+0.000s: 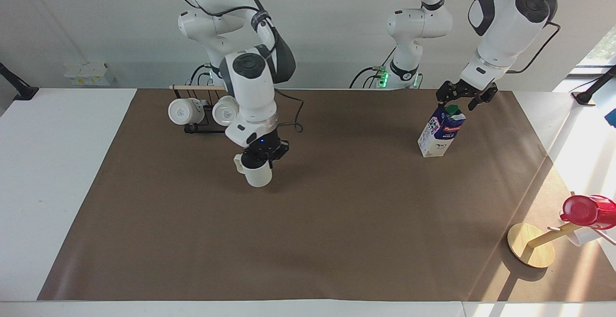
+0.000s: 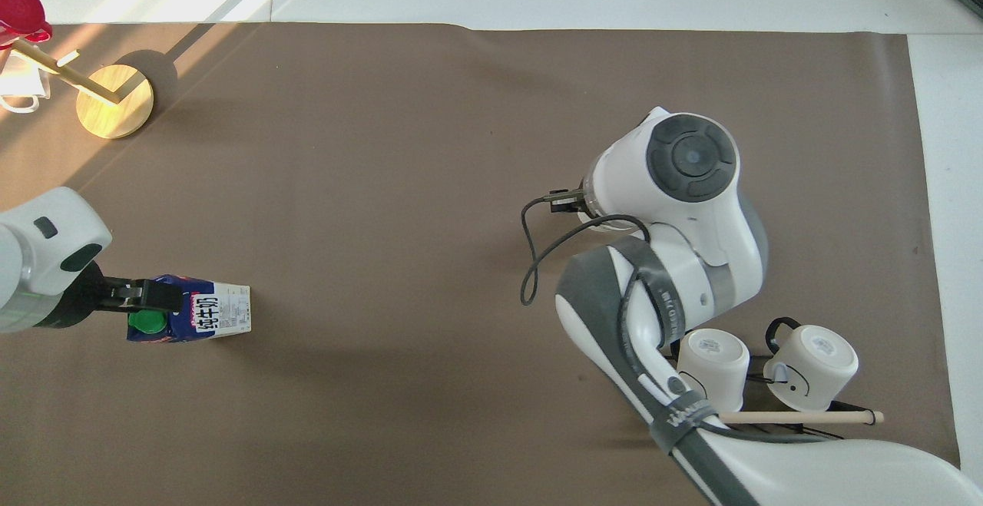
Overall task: Place cup and milk on table
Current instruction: 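Lift the mug with the right gripper while the left gripper grasps the carton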
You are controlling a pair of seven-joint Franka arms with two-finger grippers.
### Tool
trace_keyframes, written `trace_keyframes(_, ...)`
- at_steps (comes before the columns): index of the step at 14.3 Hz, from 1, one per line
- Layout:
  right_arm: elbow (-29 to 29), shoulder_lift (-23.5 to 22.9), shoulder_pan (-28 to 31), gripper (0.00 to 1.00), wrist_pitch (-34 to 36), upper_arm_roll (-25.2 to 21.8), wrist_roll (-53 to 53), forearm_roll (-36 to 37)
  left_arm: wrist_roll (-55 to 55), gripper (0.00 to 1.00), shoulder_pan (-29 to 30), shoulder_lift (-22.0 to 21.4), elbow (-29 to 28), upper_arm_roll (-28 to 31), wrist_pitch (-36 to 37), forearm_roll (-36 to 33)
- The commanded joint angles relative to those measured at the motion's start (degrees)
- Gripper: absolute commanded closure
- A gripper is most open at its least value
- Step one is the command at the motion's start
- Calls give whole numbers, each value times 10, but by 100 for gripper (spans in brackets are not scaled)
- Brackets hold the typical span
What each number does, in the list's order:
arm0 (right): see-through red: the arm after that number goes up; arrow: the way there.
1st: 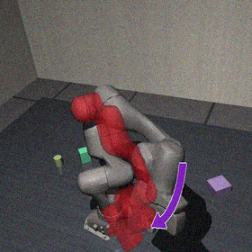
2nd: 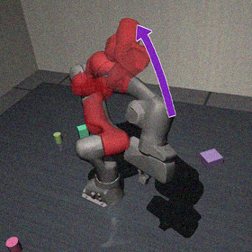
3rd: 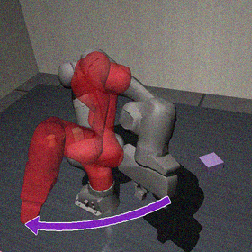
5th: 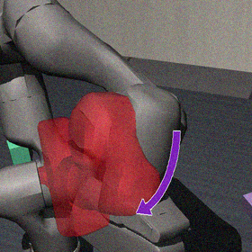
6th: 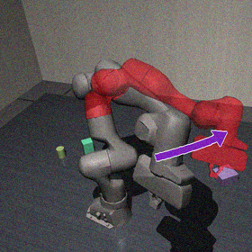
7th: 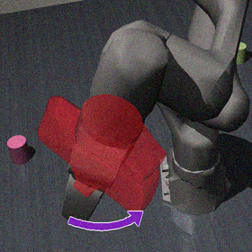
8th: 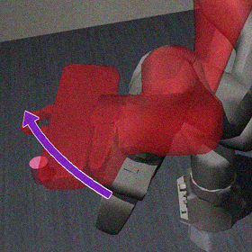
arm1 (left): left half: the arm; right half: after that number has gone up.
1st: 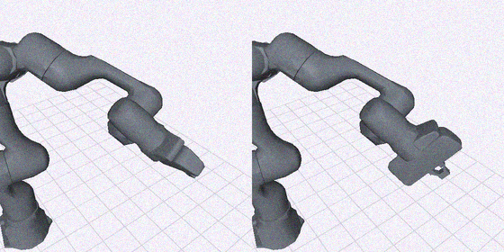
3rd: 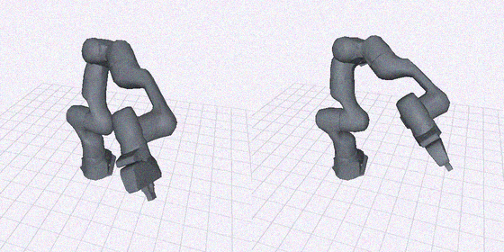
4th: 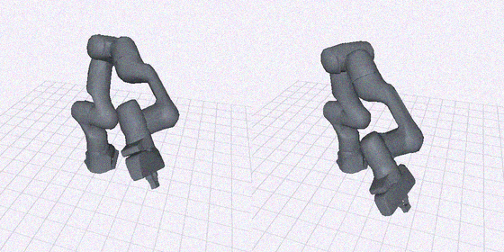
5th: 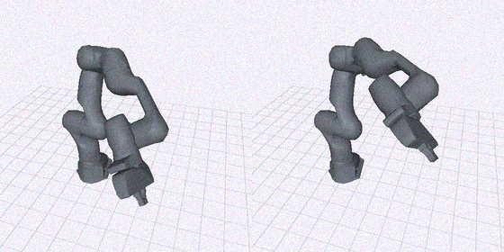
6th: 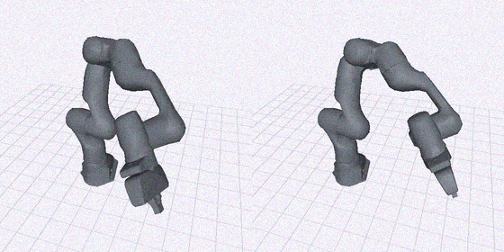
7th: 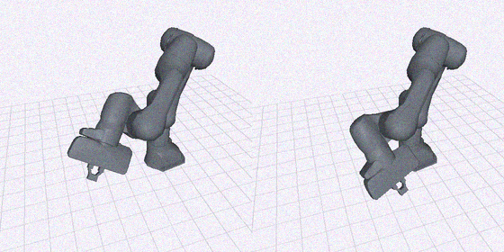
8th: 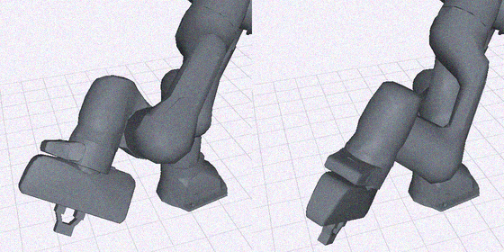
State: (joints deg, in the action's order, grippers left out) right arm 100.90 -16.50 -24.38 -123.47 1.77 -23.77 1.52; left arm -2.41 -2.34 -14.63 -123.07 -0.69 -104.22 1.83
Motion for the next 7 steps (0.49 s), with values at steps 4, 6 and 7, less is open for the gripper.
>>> trace_keyframes(4, -88, -92, -119, 100, 16, -2, -180, 16, -17, 0, 15, -45, -94, -5, -67, 6)
trace_keyframes(6, -83, -93, -141, 100, 12, -2, -200, 11, -17, 0, 15, -50, -121, -5, -99, 6)
trace_keyframes(7, -80, -93, -146, 100, 13, -1, -203, 11, -17, 0, 15, -51, -123, -5, -102, 6)
